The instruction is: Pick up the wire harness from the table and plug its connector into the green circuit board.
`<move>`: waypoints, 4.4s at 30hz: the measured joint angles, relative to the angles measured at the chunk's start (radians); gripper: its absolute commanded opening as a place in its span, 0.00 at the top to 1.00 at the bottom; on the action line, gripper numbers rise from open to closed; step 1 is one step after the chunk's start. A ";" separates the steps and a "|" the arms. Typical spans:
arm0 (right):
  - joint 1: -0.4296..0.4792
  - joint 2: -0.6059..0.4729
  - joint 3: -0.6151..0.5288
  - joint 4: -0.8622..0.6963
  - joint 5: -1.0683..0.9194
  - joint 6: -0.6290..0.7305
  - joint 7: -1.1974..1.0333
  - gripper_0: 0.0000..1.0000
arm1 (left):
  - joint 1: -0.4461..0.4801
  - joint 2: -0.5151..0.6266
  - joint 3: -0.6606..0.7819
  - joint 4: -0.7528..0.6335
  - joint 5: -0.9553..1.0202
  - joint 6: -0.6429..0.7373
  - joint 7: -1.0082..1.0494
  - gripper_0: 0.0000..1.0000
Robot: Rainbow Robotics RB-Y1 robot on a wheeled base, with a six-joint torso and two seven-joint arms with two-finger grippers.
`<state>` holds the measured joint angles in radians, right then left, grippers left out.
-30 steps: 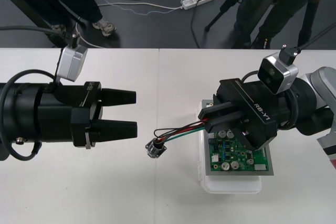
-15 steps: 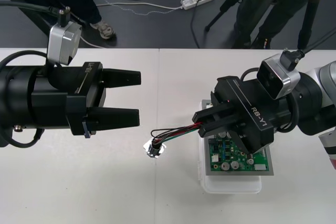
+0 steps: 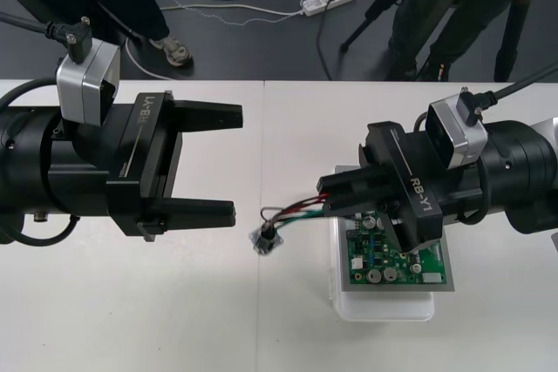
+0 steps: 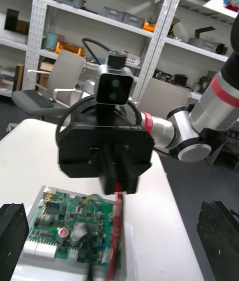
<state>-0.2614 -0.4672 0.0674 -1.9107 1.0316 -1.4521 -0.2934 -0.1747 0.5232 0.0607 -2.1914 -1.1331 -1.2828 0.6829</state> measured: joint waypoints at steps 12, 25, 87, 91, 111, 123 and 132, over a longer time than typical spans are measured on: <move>0.043 0.012 -0.041 -0.105 0.073 0.141 -0.003 1.00 | -0.007 0.000 -0.056 0.000 0.027 0.020 -0.154 0.00; 0.088 0.072 -0.057 -0.120 0.088 0.147 -0.017 1.00 | -0.018 0.000 -0.075 0.000 0.042 0.025 -0.167 0.00; 0.155 0.105 -0.077 -0.181 0.151 0.178 -0.017 1.00 | -0.022 -0.025 -0.261 0.065 -0.076 0.154 -0.196 0.00; 0.155 0.105 -0.077 -0.181 0.151 0.179 -0.017 1.00 | -0.025 -0.025 -0.268 0.065 -0.086 0.162 -0.196 0.00; 0.155 0.105 -0.077 -0.181 0.151 0.180 -0.017 1.00 | -0.038 -0.036 -0.268 0.066 -0.107 0.171 -0.196 1.00; 0.157 0.104 -0.081 -0.187 0.150 0.181 -0.017 1.00 | -0.045 -0.036 -0.268 0.076 -0.114 0.202 -0.196 1.00; 0.157 0.104 -0.082 -0.187 0.150 0.182 -0.017 1.00 | -0.047 -0.036 -0.268 0.077 -0.114 0.202 -0.196 1.00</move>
<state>-0.1040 -0.3629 -0.0141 -2.0982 1.1818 -1.2701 -0.3108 -0.2216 0.4867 -0.2069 -2.1144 -1.2468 -1.0806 0.4868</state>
